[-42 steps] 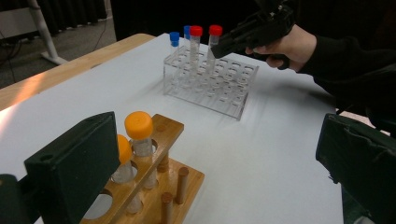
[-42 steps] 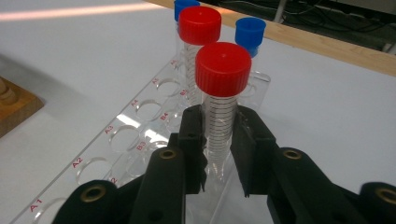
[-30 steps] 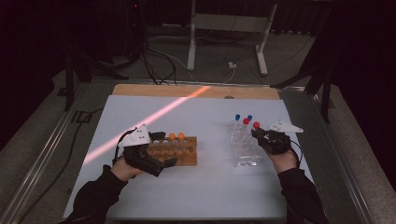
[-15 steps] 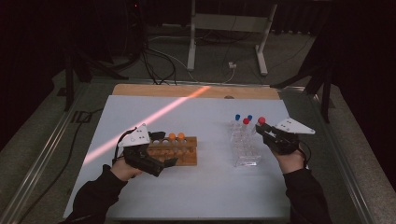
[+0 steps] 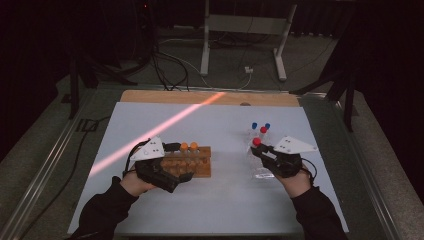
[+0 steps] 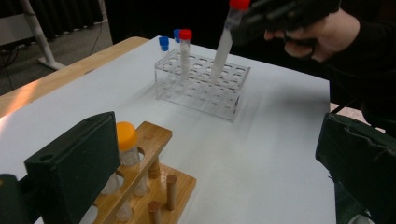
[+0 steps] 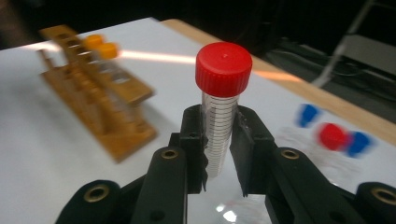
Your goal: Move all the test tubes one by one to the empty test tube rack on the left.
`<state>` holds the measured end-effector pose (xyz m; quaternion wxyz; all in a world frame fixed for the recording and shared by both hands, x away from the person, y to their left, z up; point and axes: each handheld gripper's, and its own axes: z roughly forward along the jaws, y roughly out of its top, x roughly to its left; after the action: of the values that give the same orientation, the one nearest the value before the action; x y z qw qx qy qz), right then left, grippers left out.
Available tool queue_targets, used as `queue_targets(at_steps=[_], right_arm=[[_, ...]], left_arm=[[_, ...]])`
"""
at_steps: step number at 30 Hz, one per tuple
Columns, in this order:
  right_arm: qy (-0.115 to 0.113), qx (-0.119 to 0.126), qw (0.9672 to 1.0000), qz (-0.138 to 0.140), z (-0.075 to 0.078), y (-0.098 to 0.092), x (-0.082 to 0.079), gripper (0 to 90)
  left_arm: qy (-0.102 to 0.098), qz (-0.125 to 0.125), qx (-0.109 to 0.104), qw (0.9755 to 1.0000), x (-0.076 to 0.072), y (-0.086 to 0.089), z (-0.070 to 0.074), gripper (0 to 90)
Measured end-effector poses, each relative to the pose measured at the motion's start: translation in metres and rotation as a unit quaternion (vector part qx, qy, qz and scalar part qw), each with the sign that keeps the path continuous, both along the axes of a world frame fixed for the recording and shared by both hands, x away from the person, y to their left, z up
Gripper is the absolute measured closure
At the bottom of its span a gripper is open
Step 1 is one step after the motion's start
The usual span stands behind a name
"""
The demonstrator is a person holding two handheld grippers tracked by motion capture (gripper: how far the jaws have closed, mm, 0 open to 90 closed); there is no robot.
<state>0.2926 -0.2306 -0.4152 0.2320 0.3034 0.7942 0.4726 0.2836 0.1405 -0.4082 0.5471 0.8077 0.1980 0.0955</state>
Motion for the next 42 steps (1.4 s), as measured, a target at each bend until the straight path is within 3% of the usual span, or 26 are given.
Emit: queue_targets(at_steps=[11, 20, 30, 34, 42], right_arm=[[0.032, -0.013, 0.9962, 0.08, -0.016, 0.044, -0.013, 74.6], [0.054, -0.02, 0.9891, 0.135, -0.026, 0.073, -0.024, 74.6], [0.065, -0.021, 0.9848, 0.16, -0.029, 0.087, -0.031, 74.6], [0.063, -0.02, 0.9844, 0.163, -0.029, 0.088, -0.032, 74.6], [0.067, -0.022, 0.9836, 0.166, -0.029, 0.09, -0.034, 74.6]], left_arm=[[-0.001, -0.012, -0.003, 0.9999, -0.006, -0.009, 0.001, 1.3], [0.004, -0.032, -0.006, 0.9995, -0.012, -0.022, -0.002, 5.8], [-0.005, -0.041, -0.007, 0.9991, -0.015, -0.037, -0.012, 30.9], [-0.01, -0.05, 0.0, 0.9987, -0.017, -0.044, -0.015, 39.3], [-0.025, -0.044, 0.014, 0.9986, -0.018, -0.052, -0.016, 54.4]])
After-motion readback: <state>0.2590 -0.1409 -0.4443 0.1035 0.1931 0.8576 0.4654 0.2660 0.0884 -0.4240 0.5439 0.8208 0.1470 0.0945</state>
